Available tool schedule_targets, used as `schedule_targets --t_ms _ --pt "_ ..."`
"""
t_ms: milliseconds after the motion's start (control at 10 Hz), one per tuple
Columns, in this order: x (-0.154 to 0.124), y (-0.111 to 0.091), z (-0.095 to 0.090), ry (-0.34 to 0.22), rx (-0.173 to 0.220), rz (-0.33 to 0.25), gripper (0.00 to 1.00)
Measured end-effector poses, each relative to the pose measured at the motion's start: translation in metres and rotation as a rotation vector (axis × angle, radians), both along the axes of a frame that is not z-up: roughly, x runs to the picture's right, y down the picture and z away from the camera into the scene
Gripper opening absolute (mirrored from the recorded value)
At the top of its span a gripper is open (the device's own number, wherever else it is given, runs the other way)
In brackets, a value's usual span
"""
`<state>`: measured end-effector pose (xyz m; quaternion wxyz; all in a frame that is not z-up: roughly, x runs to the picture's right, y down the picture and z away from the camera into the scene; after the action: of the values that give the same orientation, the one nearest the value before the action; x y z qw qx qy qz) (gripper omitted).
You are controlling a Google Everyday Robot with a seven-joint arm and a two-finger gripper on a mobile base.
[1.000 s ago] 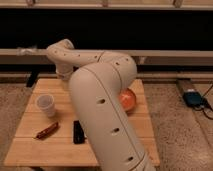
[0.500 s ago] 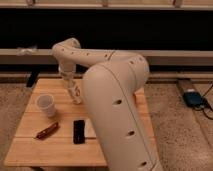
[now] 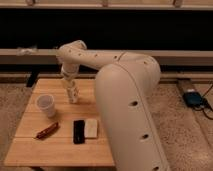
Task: Stand the bottle upright
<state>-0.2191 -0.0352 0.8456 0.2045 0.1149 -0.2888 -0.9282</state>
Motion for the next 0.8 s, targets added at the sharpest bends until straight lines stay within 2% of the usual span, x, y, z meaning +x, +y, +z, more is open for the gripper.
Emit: schedule_targets --t_ms 400,500,800 --pt "-0.0056 0.0051 0.0017 0.009 -0.001 -0.033 0.02" --pt "-0.0063 0.0062 0.0021 0.013 -0.001 -0.042 0.09" --pt "-0.008 0.0087 0.0024 0.022 -0.001 -0.062 0.4"
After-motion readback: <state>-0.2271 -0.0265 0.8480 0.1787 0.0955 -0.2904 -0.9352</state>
